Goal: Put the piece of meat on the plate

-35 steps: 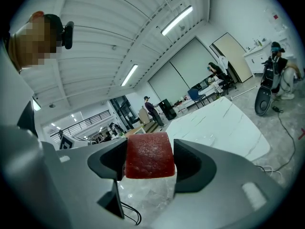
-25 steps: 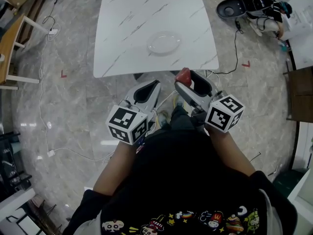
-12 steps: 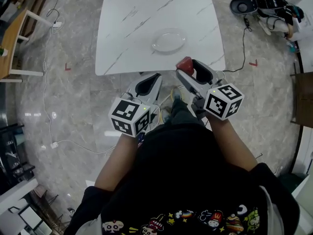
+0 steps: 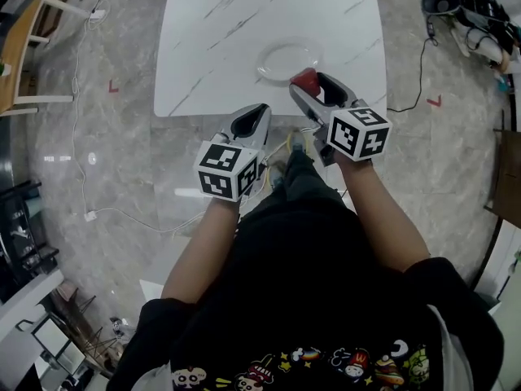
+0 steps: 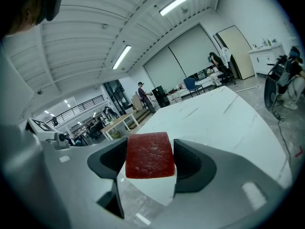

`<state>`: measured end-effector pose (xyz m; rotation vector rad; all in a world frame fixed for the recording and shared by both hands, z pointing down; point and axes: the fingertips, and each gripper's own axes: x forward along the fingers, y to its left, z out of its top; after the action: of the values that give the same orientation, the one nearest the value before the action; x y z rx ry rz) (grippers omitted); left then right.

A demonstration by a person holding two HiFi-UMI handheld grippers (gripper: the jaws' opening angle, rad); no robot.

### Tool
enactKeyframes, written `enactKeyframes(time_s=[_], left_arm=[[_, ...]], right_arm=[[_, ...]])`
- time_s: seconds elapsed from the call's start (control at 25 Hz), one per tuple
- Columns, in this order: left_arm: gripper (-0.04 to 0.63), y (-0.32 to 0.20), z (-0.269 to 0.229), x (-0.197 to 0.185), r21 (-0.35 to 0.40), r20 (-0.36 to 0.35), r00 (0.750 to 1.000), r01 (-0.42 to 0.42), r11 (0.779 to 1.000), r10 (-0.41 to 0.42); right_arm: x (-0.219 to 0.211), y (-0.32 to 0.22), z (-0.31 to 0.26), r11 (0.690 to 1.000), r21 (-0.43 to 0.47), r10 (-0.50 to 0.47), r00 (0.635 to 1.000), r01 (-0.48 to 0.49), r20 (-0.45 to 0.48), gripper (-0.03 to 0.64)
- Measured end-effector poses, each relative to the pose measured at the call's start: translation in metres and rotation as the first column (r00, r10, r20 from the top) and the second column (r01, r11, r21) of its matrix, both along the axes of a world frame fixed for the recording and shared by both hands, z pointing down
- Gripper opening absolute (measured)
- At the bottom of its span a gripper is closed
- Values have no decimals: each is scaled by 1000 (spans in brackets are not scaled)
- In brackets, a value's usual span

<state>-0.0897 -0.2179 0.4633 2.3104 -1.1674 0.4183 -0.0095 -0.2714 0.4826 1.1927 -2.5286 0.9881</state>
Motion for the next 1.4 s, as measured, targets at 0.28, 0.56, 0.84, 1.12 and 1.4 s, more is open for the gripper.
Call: enactKeyframes(time_s=[0.28, 0.56, 0.84, 1.12, 1.4], left_arm=[[0, -35, 45, -1, -65, 52, 998, 45, 997, -41], [0, -50, 53, 0, -83, 35, 997, 67, 994, -64], [0, -46, 59, -1, -102, 19, 996, 84, 991, -82], [0, -34, 66, -3, -119, 16, 994, 107, 987, -105], [0, -30, 70, -8, -124, 14, 992, 126, 984, -125]], right_arm=[[-10, -58, 70, 998, -49, -41, 986, 34, -159, 328], [-20, -93, 116, 991, -135, -46, 946, 2, -322, 328], [-33, -101, 139, 990, -141, -93, 881, 31, -463, 328], [-35, -108, 145, 990, -136, -105, 852, 40, -513, 330], [-39, -113, 149, 990, -130, -116, 838, 54, -533, 334]])
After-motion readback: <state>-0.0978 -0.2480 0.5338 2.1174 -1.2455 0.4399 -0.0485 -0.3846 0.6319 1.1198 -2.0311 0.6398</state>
